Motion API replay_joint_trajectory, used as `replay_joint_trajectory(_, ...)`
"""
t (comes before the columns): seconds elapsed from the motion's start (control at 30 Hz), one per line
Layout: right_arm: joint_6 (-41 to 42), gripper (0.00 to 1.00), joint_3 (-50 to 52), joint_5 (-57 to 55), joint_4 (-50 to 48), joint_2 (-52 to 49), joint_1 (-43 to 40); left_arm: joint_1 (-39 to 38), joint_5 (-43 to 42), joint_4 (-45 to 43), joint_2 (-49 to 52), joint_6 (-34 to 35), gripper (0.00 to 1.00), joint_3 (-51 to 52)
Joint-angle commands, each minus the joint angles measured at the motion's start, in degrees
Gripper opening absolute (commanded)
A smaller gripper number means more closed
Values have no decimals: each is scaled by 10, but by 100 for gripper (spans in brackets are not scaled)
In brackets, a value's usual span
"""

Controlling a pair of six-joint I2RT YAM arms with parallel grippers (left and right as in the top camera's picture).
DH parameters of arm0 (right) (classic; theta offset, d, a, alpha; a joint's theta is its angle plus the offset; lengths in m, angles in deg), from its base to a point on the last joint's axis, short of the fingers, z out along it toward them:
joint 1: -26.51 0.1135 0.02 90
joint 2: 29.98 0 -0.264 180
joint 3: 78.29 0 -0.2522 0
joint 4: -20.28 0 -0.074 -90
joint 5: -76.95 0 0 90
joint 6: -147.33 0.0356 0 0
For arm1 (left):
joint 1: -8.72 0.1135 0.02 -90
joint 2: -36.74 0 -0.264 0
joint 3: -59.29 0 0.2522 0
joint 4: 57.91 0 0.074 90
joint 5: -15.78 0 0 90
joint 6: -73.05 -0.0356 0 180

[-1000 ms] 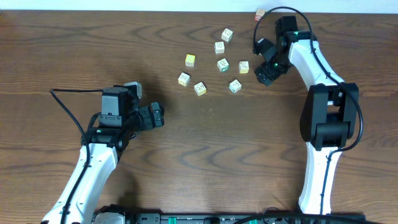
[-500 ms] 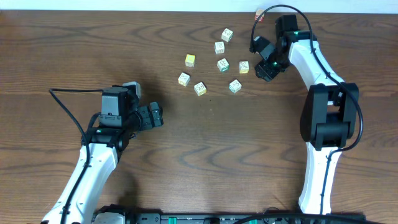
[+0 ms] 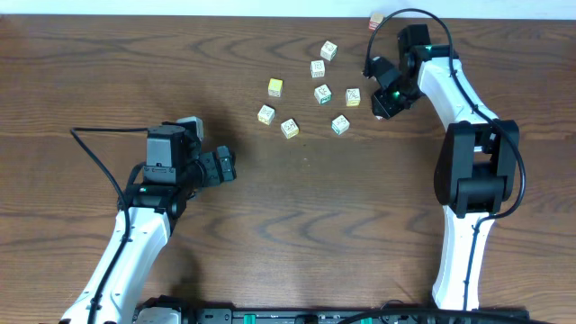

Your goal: Lift 3 blocks

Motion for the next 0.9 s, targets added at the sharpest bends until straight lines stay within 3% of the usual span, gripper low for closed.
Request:
replay_joint_trajectory(0.0, 94, 22, -9, 27, 17, -1, -1, -2, 10, -26, 3, -12, 98, -13)
replay_joint_trajectory(0.1, 120, 9, -9, 86, 47, 8, -3, -2, 10, -57, 3, -12, 98, -13)
replay_joint_trajectory(0.23, 141, 4, -9, 138, 89, 33, -10, -2, 27, -70, 10, -23, 98, -22)
replay_joint_trajectory(0.47, 171, 1, -9, 123, 162, 87, -25, -2, 26, -71, 57, -36, 98, -66)
replay_joint_trajectory(0.6, 240, 2, -8, 62, 206, 121, -27, -12, 26, -71, 104, -36, 98, -98)
replay_joint_trajectory(0.87, 305, 2, 61, 2, 232, 225, -21, -83, 48, -71, 195, -59, 98, -172)
